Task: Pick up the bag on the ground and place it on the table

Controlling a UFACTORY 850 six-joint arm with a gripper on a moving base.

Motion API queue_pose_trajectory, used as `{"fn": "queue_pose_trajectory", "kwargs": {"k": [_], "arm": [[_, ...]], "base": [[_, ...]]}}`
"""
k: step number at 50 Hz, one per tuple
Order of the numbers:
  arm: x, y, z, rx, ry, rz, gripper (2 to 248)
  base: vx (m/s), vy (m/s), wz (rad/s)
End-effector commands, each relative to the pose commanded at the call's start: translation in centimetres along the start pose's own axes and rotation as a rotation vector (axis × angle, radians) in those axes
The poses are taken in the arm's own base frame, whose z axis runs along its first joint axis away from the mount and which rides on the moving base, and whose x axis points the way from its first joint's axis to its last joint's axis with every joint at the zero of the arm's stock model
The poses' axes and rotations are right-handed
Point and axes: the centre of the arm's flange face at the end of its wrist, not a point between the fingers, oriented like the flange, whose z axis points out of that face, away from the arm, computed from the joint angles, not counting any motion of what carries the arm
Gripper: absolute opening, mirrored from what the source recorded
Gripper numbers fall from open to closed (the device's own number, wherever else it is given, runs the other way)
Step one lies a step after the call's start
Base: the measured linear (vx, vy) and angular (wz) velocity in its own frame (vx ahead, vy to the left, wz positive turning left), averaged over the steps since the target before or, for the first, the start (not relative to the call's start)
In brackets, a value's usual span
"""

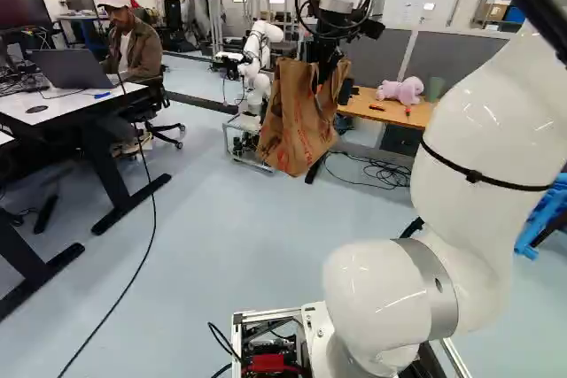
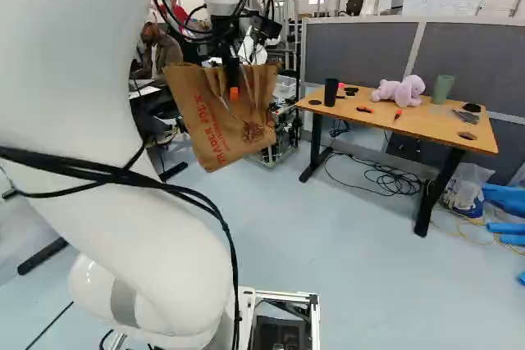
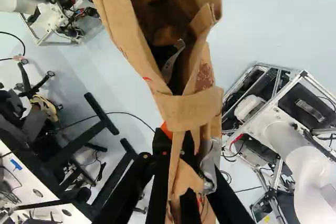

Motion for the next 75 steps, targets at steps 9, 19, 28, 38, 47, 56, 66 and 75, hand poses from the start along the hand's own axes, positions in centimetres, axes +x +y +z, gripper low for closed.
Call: {"fn": "queue_pose_trajectory", "kwargs": {"k": [9, 19, 28, 38, 47, 56, 66, 75], "arm": [[-0.4, 0.3, -1.4, 0.023, 0.015, -0.003, 21], [-0.8, 0.6, -2.9, 0.049, 0.031, -0.006, 21], [-1.1, 0.9, -4.1, 0.07, 0.044, -0.009, 21], [-1.1, 0.9, -4.4, 0.074, 0.047, -0.009, 21], [-1.1, 0.9, -4.4, 0.074, 0.047, -0.009, 21], [-1.1, 0.9, -4.4, 0.074, 0.047, -0.009, 21], [-1.1, 0.9, -4.4, 0.074, 0.047, -0.009, 21], [-1.1, 0.9, -4.4, 0.074, 0.047, -0.009, 21]], "base": [[0.0, 0.0, 0.0], [0.0, 0.0, 0.0], [0.0, 0.0, 0.0], [0.0, 0.0, 0.0], [0.0, 0.0, 0.0], [0.0, 0.0, 0.0], [-0.006, -0.002, 0.031], [-0.011, -0.029, 0.015]]}}
